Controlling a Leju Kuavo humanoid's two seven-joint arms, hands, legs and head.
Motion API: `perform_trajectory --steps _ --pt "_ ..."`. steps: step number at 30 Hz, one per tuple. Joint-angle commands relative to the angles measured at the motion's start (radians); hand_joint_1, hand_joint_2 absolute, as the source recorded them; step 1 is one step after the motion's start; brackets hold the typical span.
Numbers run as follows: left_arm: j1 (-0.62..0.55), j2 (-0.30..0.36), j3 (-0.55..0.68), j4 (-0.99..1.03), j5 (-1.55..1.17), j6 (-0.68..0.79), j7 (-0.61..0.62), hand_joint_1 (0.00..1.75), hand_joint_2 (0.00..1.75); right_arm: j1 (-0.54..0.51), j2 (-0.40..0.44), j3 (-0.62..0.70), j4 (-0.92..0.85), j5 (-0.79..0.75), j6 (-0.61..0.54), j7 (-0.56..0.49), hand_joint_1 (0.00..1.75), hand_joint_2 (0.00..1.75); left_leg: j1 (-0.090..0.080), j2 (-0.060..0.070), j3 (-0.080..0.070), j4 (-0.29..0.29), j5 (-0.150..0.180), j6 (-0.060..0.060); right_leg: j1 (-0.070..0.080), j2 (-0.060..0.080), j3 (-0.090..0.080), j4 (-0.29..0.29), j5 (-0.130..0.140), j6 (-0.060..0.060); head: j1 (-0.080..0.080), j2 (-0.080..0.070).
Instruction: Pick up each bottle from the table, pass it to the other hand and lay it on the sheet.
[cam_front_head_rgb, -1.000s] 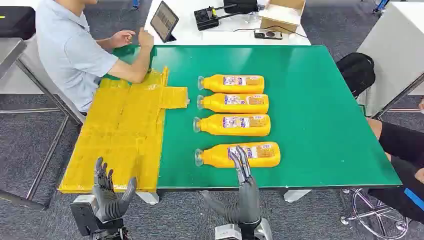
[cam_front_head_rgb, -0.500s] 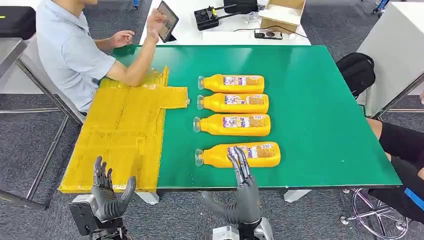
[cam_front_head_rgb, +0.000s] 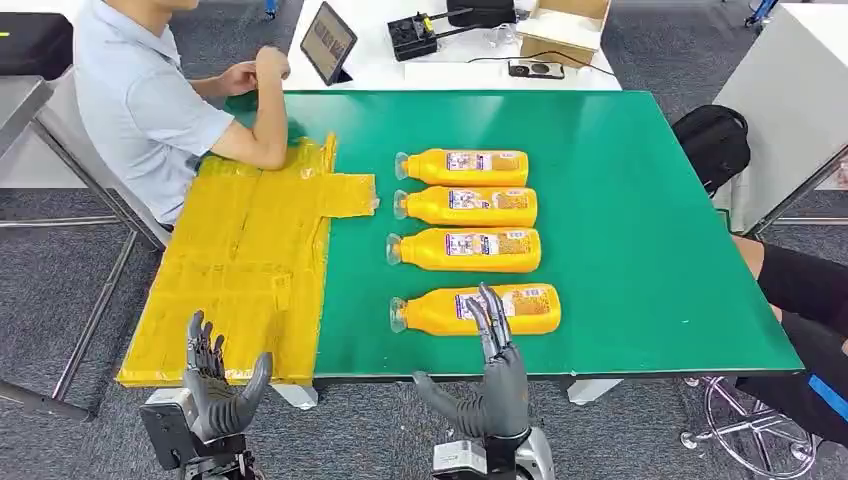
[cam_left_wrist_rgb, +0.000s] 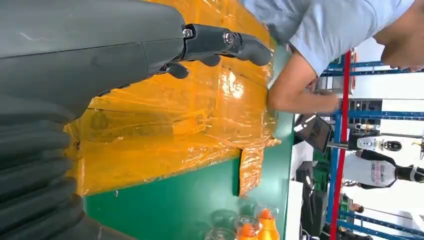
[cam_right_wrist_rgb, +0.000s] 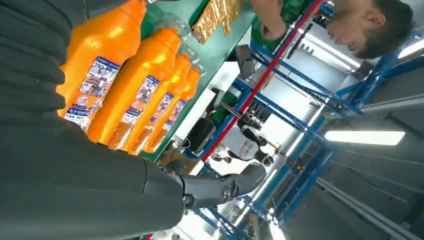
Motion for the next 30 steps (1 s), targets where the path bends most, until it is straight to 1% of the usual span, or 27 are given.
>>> perform_trajectory --steps 1,2,3,4,5,6,7,8,11,12,17,18,19,21,22,23,24,25,26,28,30 --pt "0.014 -0.009 0.042 0.005 -0.018 -0.005 -0.004 0.0 1.75 -0.034 -0.014 -0.118 0.085 0.242 0.014 0.186 0.0 1.75 0.0 0.001 0.003 -0.001 -0.001 0.001 0.0 0.0 0.003 -0.001 0.0 -0.002 0.0 0.0" --pt "0.02 -0.01 0.041 -0.001 -0.023 -0.015 -0.004 0.0 1.75 -0.04 -0.032 -0.132 0.099 0.364 0.0 0.249 0.0 1.75 0.0 0.001 0.006 -0.002 -0.002 0.002 0.0 0.0 0.006 -0.002 -0.001 -0.003 0.0 0.0" --pt "0.014 -0.011 0.036 0.007 -0.025 -0.023 -0.004 0.0 1.75 -0.04 -0.048 -0.163 0.098 0.364 0.014 0.275 0.0 1.75 0.0 0.001 0.005 -0.002 -0.001 0.002 0.0 0.0 0.005 -0.002 -0.001 -0.002 0.0 0.0" --pt "0.001 -0.014 0.026 0.022 -0.026 -0.022 -0.004 0.0 1.75 -0.037 -0.065 -0.186 0.09 0.36 0.016 0.278 0.0 1.75 0.0 0.0 0.003 -0.001 0.0 0.001 0.0 -0.001 0.003 -0.002 0.0 -0.001 0.0 0.0" --pt "-0.022 -0.012 0.002 0.047 -0.028 -0.022 -0.003 0.0 1.75 -0.031 -0.086 -0.21 0.076 0.352 0.027 0.275 0.0 1.75 -0.001 -0.001 0.005 -0.002 -0.001 0.002 0.0 -0.002 0.006 -0.002 -0.001 -0.002 0.0 0.0" --pt "-0.035 -0.013 -0.004 0.062 -0.026 -0.011 -0.004 0.0 1.75 -0.024 -0.09 -0.222 0.062 0.344 0.04 0.269 0.0 1.75 -0.001 -0.003 0.004 -0.002 0.0 0.002 0.0 -0.004 0.005 -0.002 -0.001 -0.002 0.0 0.0" --pt "-0.038 -0.013 -0.006 0.065 -0.025 -0.009 -0.004 0.0 1.75 -0.023 -0.09 -0.225 0.059 0.345 0.043 0.267 0.0 1.75 -0.001 -0.004 0.003 -0.001 0.0 0.002 0.0 -0.004 0.004 -0.002 -0.001 -0.001 0.0 0.0" --pt "-0.038 -0.013 -0.006 0.065 -0.025 -0.009 -0.004 0.0 1.75 -0.023 -0.09 -0.225 0.059 0.345 0.043 0.267 0.0 1.75 -0.001 -0.004 0.005 -0.002 0.0 0.003 0.0 -0.006 0.006 -0.003 -0.001 -0.002 0.0 0.0" --pt "-0.037 -0.008 -0.009 0.065 -0.024 -0.004 -0.004 0.0 1.75 -0.02 -0.077 -0.22 0.055 0.351 0.044 0.266 0.0 1.75 -0.001 -0.001 0.002 -0.001 0.0 0.001 -0.001 -0.001 0.003 -0.001 0.0 -0.001 0.0 0.0" --pt "-0.037 -0.008 -0.009 0.065 -0.024 -0.004 -0.004 0.0 1.75 -0.02 -0.077 -0.22 0.055 0.351 0.044 0.266 0.0 1.75 -0.001 -0.001 0.004 -0.001 -0.001 0.001 0.0 -0.001 0.005 -0.002 -0.001 -0.002 0.0 0.0" --pt "-0.037 -0.008 -0.009 0.065 -0.024 -0.004 -0.004 0.0 1.75 -0.02 -0.077 -0.22 0.055 0.351 0.044 0.266 0.0 1.75 -0.001 -0.001 0.004 -0.001 -0.001 0.001 0.0 -0.002 0.004 -0.001 -0.001 -0.002 0.0 0.0" --pt "-0.037 -0.008 -0.009 0.065 -0.024 -0.004 -0.004 0.0 1.75 -0.02 -0.077 -0.22 0.055 0.351 0.044 0.266 0.0 1.75 -0.001 -0.001 0.006 -0.002 -0.001 0.002 0.0 -0.002 0.006 -0.002 -0.001 -0.002 0.0 0.0" --pt "-0.037 -0.008 -0.009 0.065 -0.024 -0.004 -0.004 0.0 1.75 -0.02 -0.077 -0.22 0.055 0.351 0.044 0.266 0.0 1.75 -0.001 0.0 0.004 -0.001 -0.001 0.001 0.0 -0.001 0.003 -0.001 -0.001 -0.001 0.0 0.0" --pt "-0.037 -0.008 -0.009 0.065 -0.024 -0.004 -0.004 0.0 1.75 -0.02 -0.077 -0.22 0.055 0.351 0.044 0.266 0.0 1.75 -0.001 0.0 0.004 -0.001 -0.001 0.002 0.0 -0.001 0.004 -0.001 -0.001 -0.002 0.0 0.0" --pt "-0.037 -0.004 -0.019 0.064 -0.021 -0.003 -0.004 0.0 1.75 -0.019 -0.081 -0.226 0.053 0.372 0.028 0.272 0.0 1.75 -0.001 0.0 0.003 -0.001 -0.001 0.002 0.0 -0.002 0.003 -0.001 0.0 -0.001 0.0 0.0" --pt "-0.067 -0.006 -0.056 0.096 -0.02 -0.003 -0.003 0.0 1.75 -0.009 -0.112 -0.261 0.028 0.368 0.006 0.281 0.0 1.75 -0.001 -0.001 0.002 -0.001 0.0 0.001 0.0 -0.002 0.002 -0.001 0.0 -0.001 0.0 0.0" --pt "-0.085 -0.01 -0.076 0.12 -0.015 0.008 -0.004 0.0 1.75 -0.005 -0.131 -0.291 0.023 0.365 0.009 0.29 0.0 1.75 -0.001 -0.002 0.004 -0.001 -0.001 0.002 0.0 -0.004 0.005 -0.002 -0.001 -0.002 0.001 0.0" --pt "-0.1 -0.015 -0.093 0.139 -0.013 0.031 -0.004 0.0 1.75 -0.007 -0.146 -0.326 0.033 0.422 -0.001 0.316 0.0 1.75 -0.001 -0.004 0.002 -0.001 0.0 0.002 -0.001 -0.005 0.003 -0.001 -0.001 -0.001 0.0 0.0" --pt "-0.112 -0.01 -0.124 0.15 0.004 0.051 -0.004 0.0 1.75 -0.02 -0.161 -0.358 0.047 0.483 0.006 0.328 0.0 1.75 -0.002 -0.005 0.004 -0.001 0.0 0.003 -0.001 -0.007 0.005 -0.002 -0.001 -0.002 0.0 0.0" --pt "-0.11 -0.004 -0.143 0.143 0.014 0.068 -0.004 0.0 1.75 -0.055 -0.165 -0.383 0.073 0.478 0.043 0.337 0.0 1.75 -0.002 -0.006 0.002 -0.001 0.001 0.002 -0.001 -0.006 0.003 -0.002 -0.001 -0.001 0.0 0.0" --pt "-0.099 0.006 -0.149 0.131 0.023 0.081 -0.003 0.0 1.75 -0.106 -0.172 -0.375 0.119 0.524 0.115 0.383 0.0 1.75 -0.003 -0.002 0.003 -0.001 0.0 0.002 -0.001 -0.002 0.004 -0.002 0.0 -0.001 0.0 0.0"
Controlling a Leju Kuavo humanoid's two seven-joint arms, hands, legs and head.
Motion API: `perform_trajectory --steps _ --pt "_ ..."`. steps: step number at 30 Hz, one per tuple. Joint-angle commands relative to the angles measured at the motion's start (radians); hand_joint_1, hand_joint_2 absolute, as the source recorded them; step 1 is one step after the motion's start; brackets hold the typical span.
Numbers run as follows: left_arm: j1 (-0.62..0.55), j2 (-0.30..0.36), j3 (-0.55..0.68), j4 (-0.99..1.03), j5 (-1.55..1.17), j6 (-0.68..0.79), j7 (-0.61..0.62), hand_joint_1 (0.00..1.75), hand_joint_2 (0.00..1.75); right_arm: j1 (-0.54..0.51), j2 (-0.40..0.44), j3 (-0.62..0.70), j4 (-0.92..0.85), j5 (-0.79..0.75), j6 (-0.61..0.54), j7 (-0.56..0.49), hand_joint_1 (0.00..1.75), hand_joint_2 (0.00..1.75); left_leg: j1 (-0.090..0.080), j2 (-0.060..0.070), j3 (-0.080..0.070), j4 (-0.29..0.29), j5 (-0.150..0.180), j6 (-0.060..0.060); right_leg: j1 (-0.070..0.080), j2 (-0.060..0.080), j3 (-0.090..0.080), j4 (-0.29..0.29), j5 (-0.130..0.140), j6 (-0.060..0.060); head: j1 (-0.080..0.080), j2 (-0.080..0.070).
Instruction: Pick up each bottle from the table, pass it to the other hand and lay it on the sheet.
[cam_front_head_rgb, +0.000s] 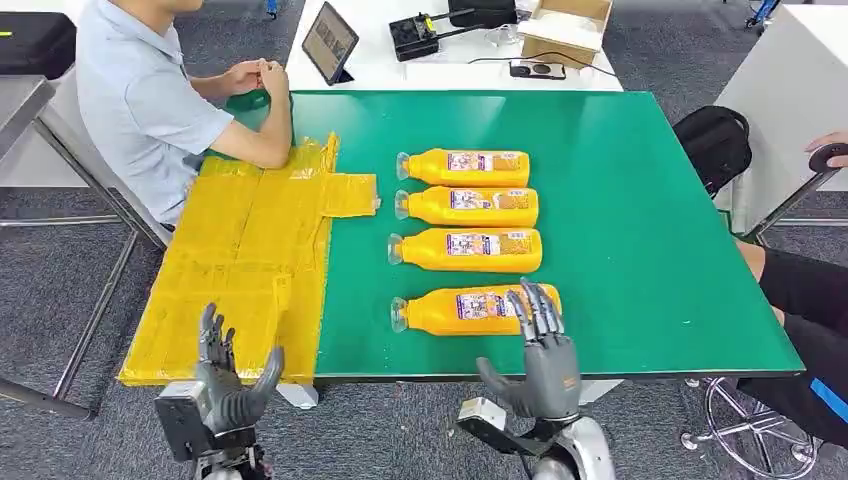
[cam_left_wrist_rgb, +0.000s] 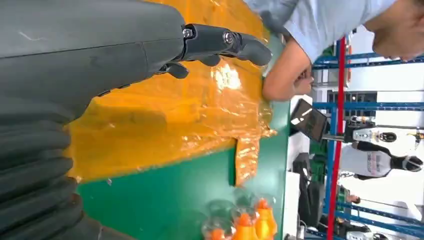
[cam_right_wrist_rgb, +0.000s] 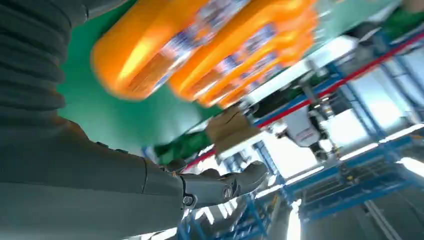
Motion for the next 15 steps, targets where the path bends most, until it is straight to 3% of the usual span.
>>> perform_trajectory --steps 1,7,15 --pt "-0.053 0.021 -0.102 0.087 0.037 0.055 0.002 0.0 1.75 -0.126 -0.076 -0.119 0.12 0.114 0.122 0.097 0.0 1.75 -0.001 0.002 0.002 -0.001 0.0 0.001 0.0 0.001 0.003 -0.001 0.0 -0.001 0.0 0.0" --pt "-0.043 0.019 -0.106 0.071 0.041 0.041 0.003 0.0 1.75 -0.217 -0.105 -0.055 0.249 0.182 0.263 0.225 0.0 1.75 0.0 0.003 0.004 -0.002 0.0 0.001 0.001 0.001 0.004 -0.001 0.001 -0.002 -0.001 0.0" --pt "-0.041 0.027 -0.132 0.066 0.024 0.02 0.024 0.0 1.75 -0.231 -0.151 -0.064 0.292 0.256 0.273 0.321 0.0 1.75 0.0 0.003 0.005 -0.002 -0.001 0.002 0.0 0.0 0.005 -0.001 0.0 -0.002 -0.001 0.0"
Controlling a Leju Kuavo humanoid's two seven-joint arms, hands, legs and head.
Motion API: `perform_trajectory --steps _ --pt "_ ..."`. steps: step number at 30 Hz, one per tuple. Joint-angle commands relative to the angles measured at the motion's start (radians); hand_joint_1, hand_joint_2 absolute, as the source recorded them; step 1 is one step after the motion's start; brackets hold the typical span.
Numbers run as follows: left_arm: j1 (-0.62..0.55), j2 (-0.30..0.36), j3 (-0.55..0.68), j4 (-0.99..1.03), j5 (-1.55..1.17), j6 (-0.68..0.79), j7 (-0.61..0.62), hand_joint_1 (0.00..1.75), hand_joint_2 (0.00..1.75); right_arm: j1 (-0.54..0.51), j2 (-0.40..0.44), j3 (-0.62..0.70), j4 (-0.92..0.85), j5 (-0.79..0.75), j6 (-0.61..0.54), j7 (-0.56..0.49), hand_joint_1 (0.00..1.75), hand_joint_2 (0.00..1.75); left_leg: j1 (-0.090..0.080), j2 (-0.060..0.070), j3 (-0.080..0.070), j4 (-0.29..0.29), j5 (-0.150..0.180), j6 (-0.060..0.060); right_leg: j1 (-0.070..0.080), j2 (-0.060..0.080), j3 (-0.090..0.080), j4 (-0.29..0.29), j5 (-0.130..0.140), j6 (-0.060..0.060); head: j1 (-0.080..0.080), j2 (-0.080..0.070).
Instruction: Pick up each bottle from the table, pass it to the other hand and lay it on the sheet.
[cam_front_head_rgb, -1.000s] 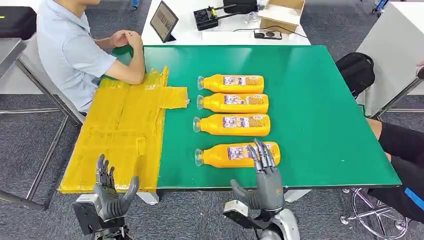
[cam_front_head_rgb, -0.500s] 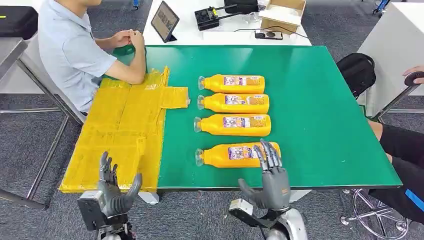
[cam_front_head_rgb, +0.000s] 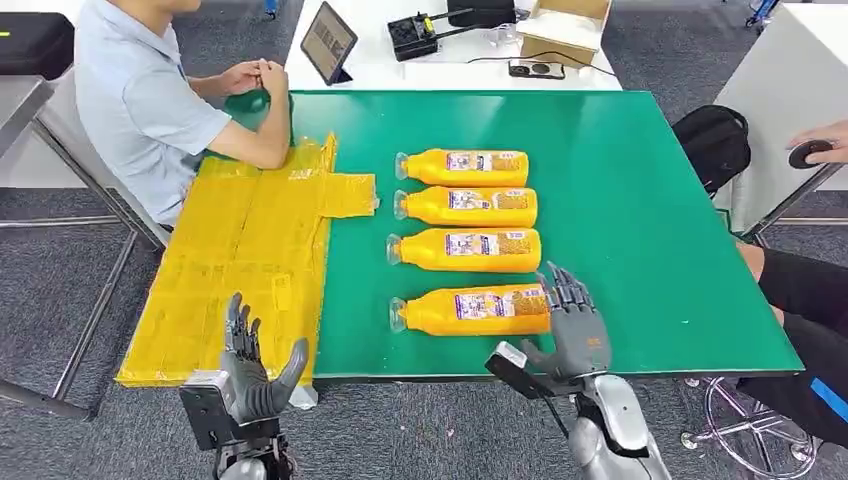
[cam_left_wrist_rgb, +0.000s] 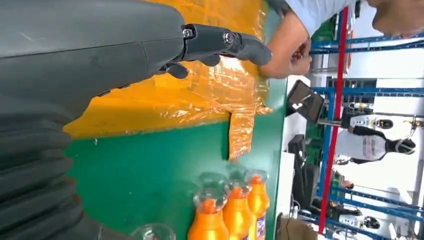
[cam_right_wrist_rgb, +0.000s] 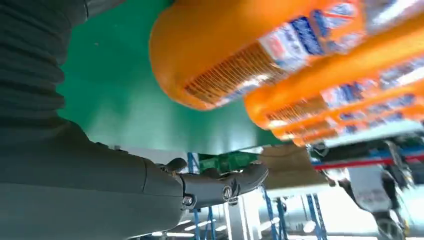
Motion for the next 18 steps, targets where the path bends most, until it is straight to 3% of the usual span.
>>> perform_trajectory --steps 1,7,18 --pt "-0.023 0.03 -0.037 0.044 -0.014 -0.013 0.018 0.0 1.75 -0.08 -0.064 0.005 0.162 0.051 0.018 0.071 0.0 1.75 -0.001 0.001 0.003 -0.001 -0.001 0.001 0.0 0.0 0.003 -0.002 0.0 -0.002 0.0 0.0" --pt "-0.036 0.043 -0.06 0.059 -0.025 -0.02 0.027 0.0 1.75 -0.145 -0.026 0.009 0.273 -0.033 0.083 0.006 0.0 1.75 -0.001 0.002 0.006 -0.002 -0.001 0.001 0.0 0.001 0.005 -0.002 0.0 -0.003 0.0 0.0" --pt "-0.052 0.046 -0.075 0.07 -0.034 -0.024 0.039 0.0 1.75 -0.279 -0.016 0.102 0.448 0.031 0.039 0.026 0.0 1.75 -0.001 0.003 0.006 -0.002 -0.001 0.002 0.0 0.002 0.005 -0.002 0.0 -0.003 0.0 0.0"
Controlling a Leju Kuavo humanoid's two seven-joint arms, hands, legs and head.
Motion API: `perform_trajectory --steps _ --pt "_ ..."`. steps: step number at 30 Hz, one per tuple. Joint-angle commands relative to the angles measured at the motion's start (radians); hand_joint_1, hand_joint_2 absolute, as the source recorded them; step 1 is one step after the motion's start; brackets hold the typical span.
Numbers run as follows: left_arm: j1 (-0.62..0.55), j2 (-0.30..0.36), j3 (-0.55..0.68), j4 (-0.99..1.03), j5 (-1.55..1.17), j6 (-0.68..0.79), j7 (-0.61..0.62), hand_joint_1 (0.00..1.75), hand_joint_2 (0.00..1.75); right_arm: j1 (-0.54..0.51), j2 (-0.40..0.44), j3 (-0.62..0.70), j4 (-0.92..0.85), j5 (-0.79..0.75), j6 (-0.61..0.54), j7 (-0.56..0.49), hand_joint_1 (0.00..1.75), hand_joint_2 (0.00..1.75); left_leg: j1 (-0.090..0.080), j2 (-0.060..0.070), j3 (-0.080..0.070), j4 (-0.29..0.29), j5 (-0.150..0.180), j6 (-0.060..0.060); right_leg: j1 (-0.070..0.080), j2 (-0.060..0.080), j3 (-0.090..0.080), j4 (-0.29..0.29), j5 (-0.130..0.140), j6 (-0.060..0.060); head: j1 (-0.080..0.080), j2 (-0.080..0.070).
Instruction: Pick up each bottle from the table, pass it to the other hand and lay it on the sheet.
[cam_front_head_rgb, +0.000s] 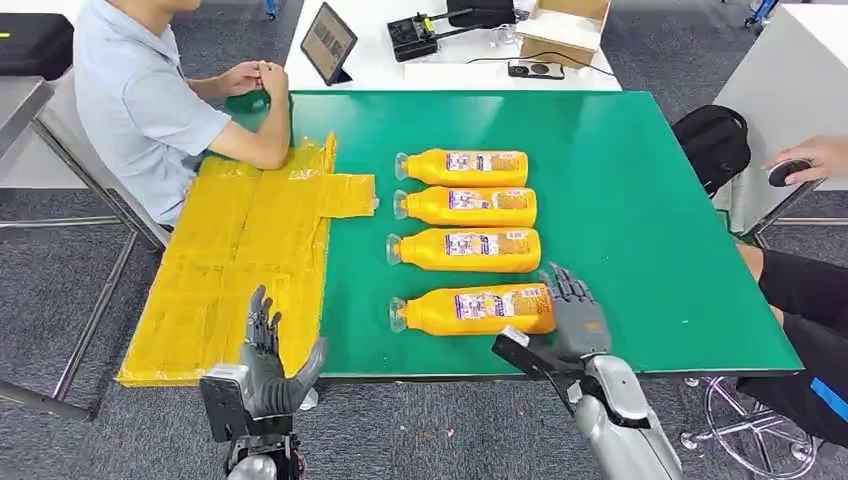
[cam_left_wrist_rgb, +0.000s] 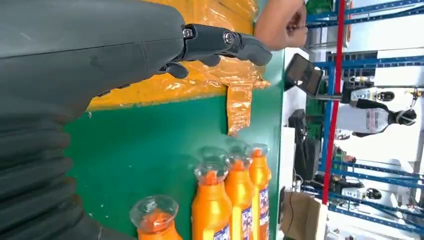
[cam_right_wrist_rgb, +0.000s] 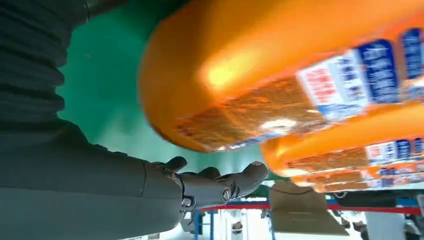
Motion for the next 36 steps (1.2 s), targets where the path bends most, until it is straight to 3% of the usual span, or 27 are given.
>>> perform_trajectory --steps 1,19,20,21,25,26,27,36 --pt "-0.033 0.041 -0.025 0.064 -0.005 -0.005 0.01 0.0 1.75 -0.135 0.022 0.07 0.238 0.011 -0.03 -0.006 0.0 1.75 0.0 0.003 0.004 -0.002 -0.001 0.001 0.0 0.002 0.003 -0.002 0.0 -0.002 0.0 0.0" --pt "-0.05 0.039 -0.025 0.092 -0.004 -0.001 0.011 0.0 1.75 -0.16 0.064 0.119 0.327 -0.038 0.023 -0.072 0.0 1.75 0.0 0.002 0.007 -0.003 -0.001 0.001 0.001 0.0 0.006 -0.003 -0.001 -0.004 0.0 0.0" --pt "-0.053 0.038 -0.026 0.098 -0.004 -0.001 0.011 0.0 1.75 -0.165 0.065 0.124 0.342 -0.053 0.045 -0.088 0.1 1.75 0.0 0.001 0.005 -0.002 -0.001 0.001 0.001 0.0 0.005 -0.002 0.0 -0.003 0.0 0.0" --pt "-0.055 0.038 -0.027 0.101 -0.002 -0.001 0.009 0.0 1.75 -0.166 0.059 0.13 0.354 -0.054 0.057 -0.088 1.57 1.75 0.0 0.001 0.005 -0.002 -0.001 0.001 0.0 0.0 0.004 -0.002 0.0 -0.002 0.0 0.0" --pt "-0.057 0.037 -0.028 0.103 -0.002 -0.002 0.009 0.0 1.75 -0.162 0.055 0.131 0.355 -0.058 0.053 -0.092 1.57 1.75 0.0 0.001 0.007 -0.002 -0.001 0.001 0.001 -0.001 0.006 -0.002 -0.001 -0.003 0.0 0.0" --pt "-0.057 0.037 -0.026 0.103 0.001 -0.002 0.008 0.0 1.75 -0.167 0.053 0.135 0.366 -0.062 0.064 -0.09 1.73 1.75 0.0 0.001 0.004 -0.001 0.0 0.001 0.0 0.0 0.003 -0.002 0.0 -0.001 0.0 0.0" --pt "-0.057 0.037 -0.027 0.102 0.002 -0.002 0.006 0.0 1.75 -0.168 0.051 0.142 0.372 -0.066 0.076 -0.094 1.75 1.75 0.0 0.001 0.006 -0.002 -0.001 0.001 0.001 0.0 0.004 -0.002 0.0 -0.002 0.0 0.0" --pt "-0.038 0.043 -0.025 0.088 0.009 -0.001 -0.003 0.0 1.75 -0.134 0.039 0.164 0.392 -0.072 0.093 -0.085 1.75 1.75 0.001 -0.001 0.012 -0.003 -0.001 0.001 0.001 -0.003 0.011 -0.004 -0.001 -0.003 0.0 0.0"
